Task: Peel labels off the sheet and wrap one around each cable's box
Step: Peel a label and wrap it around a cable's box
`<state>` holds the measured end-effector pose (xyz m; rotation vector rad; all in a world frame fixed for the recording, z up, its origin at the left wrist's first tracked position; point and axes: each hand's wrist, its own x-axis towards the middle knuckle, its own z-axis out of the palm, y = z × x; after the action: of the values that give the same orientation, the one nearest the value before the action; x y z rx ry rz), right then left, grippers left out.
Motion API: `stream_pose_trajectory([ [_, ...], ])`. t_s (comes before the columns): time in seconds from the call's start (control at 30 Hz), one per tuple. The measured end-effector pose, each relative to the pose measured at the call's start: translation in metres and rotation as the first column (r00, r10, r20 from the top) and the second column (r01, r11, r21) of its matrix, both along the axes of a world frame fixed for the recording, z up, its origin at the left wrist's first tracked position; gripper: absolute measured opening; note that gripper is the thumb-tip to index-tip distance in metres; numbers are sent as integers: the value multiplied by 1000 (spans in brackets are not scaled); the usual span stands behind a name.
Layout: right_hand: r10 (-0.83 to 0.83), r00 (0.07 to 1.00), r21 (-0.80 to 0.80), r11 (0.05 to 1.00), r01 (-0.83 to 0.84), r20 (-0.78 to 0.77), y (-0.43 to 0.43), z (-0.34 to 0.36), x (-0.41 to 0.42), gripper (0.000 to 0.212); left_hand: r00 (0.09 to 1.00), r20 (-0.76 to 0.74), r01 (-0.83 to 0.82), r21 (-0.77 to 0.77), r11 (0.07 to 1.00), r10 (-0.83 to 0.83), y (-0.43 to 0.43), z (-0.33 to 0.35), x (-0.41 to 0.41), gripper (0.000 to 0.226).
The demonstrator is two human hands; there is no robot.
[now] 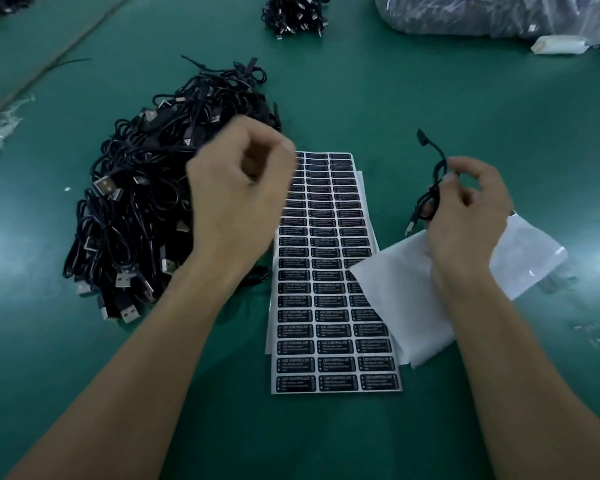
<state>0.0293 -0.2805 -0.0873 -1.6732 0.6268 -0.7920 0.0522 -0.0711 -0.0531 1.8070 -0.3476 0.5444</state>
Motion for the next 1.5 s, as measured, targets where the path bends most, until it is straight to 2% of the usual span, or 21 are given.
stream_pose_trajectory([
  [0.07, 54, 998, -8, 999, -54, -13, 2, -1, 2, 30, 982, -30, 189, 223, 956, -187, -8, -4, -8, 9],
  [0.13, 164, 986, 28, 986, -164, -7, 5, 1, 3, 30, 936, -161, 352, 486, 800, -314, -19, -8, -18, 8],
  [0.2, 321, 947, 129, 938, -322, 29, 9, 4, 1, 30, 925, -233, 373, 701, 608, -299, -29, -14, -25, 20],
  [0.23, 397, 916, 191, 896, -400, 55, 11, 6, 0, 31, 933, -234, 353, 744, 567, -274, -33, -17, -28, 31],
  [0.33, 544, 824, 379, 737, -559, 159, 21, 9, -1, 33, 946, -241, 324, 706, 629, -217, -36, -20, -31, 60],
  [0.43, 569, 758, 524, 560, -641, 319, 30, 9, -1, 27, 949, -239, 314, 689, 654, -204, -35, -23, -29, 68],
  [0.5, 549, 770, 535, 565, -628, 324, 28, 10, -1, 31, 934, -283, 356, 682, 639, -218, -33, -25, -26, 74],
  [0.57, 484, 827, 496, 664, -559, 285, 20, 11, 0, 36, 919, -317, 395, 707, 587, -235, -30, -26, -23, 79],
  [0.63, 337, 918, 394, 830, -394, 207, 8, 12, 3, 33, 932, -286, 362, 782, 507, -224, -27, -28, -21, 76],
  [0.7, 148, 986, 162, 974, -158, 74, -5, 9, 5, 26, 949, -230, 308, 825, 474, -217, -25, -29, -21, 73],
  [0.73, 67, 998, 26, 997, -68, 14, -11, 6, 5, 22, 954, -207, 288, 828, 480, -215, -25, -28, -21, 72],
  [0.8, -48, 998, -154, 987, 41, -43, -20, 1, 3, 22, 966, -155, 242, 815, 527, -204, -23, -27, -20, 65],
  [0.87, -100, 993, -194, 977, 86, -61, -27, -2, 2, 26, 978, -104, 189, 805, 563, -180, -20, -26, -18, 59],
  [0.93, -113, 989, -194, 977, 93, -93, -31, -3, 2, 34, 986, -62, 138, 825, 548, -154, -19, -25, -15, 60],
  [1.07, -111, 987, -378, 924, 59, -117, -24, 1, 0, 30, 989, -61, 126, 826, 549, -136, -18, -25, -14, 54],
  [1.17, -51, 976, -537, 840, -74, -214, -15, 4, -3, 24, 988, -76, 142, 811, 568, -138, -17, -25, -14, 45],
  [1.3, 74, 939, -499, 832, -244, -336, -7, 3, -3, 17, 994, -44, 97, 772, 629, -100, -16, -24, -15, 28],
  [1.4, 72, 923, -500, 823, -269, -377, -7, -3, -3, 19, 997, 51, -75, 753, 654, 55, -12, -18, -12, 9],
  [1.5, 57, 917, -510, 816, -270, -395, -10, -5, -1, 26, 968, 111, -230, 751, 619, 224, -1, -13, -6, 14],
])
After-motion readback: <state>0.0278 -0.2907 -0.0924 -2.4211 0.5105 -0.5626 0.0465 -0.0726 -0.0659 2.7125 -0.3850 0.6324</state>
